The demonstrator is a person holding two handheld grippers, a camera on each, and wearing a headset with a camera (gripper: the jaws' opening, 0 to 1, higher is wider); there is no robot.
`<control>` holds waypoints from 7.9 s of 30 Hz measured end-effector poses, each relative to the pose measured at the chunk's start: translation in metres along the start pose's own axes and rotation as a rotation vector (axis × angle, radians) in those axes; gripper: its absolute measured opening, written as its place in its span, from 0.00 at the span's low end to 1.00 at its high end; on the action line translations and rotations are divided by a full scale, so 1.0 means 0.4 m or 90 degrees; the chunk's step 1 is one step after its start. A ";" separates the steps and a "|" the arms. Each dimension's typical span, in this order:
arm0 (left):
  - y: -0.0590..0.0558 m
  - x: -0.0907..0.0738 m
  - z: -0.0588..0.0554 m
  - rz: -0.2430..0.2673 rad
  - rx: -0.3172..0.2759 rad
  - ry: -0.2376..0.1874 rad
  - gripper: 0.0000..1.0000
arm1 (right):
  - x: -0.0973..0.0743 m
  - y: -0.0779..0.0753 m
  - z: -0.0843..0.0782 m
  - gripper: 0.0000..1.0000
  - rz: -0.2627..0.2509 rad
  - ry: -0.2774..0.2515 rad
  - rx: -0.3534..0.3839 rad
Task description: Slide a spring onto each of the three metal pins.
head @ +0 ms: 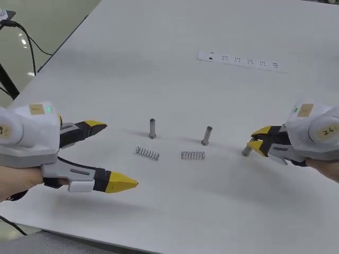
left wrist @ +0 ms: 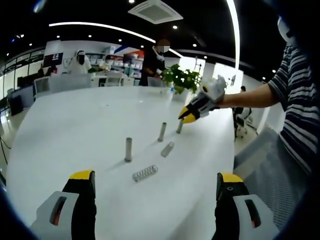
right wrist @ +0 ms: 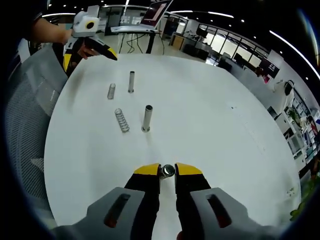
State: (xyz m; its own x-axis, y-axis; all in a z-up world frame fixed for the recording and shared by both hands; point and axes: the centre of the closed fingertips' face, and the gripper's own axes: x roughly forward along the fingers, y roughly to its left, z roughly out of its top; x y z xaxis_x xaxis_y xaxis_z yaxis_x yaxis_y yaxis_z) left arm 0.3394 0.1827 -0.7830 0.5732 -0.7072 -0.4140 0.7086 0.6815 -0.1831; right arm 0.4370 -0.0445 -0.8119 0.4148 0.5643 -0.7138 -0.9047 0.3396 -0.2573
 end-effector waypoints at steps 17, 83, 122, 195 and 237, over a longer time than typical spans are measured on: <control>0.000 -0.001 0.011 0.001 0.002 -0.007 0.98 | -0.038 -0.015 0.038 0.15 -0.020 -0.066 0.093; -0.009 0.005 0.022 -0.012 0.018 -0.003 0.97 | 0.156 0.204 0.140 0.15 0.181 0.012 -0.150; -0.099 0.034 0.027 -0.093 0.031 0.018 0.87 | 0.030 0.200 0.136 0.08 0.175 -0.018 -0.139; -0.310 0.257 0.125 -0.311 0.109 -0.021 0.02 | -0.097 0.282 0.180 0.08 0.214 -0.092 -0.141; -0.303 0.248 0.080 -0.312 0.136 0.023 0.02 | -0.130 0.294 0.239 0.07 0.241 -0.126 -0.166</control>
State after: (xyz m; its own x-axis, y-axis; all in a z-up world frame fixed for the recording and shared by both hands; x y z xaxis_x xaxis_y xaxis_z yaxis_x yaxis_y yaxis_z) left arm 0.3235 0.0239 -0.7734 0.1423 -0.9231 -0.3573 0.9597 0.2170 -0.1785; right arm 0.3182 0.0379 -0.7429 0.0401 0.7525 -0.6574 -0.9789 -0.1022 -0.1767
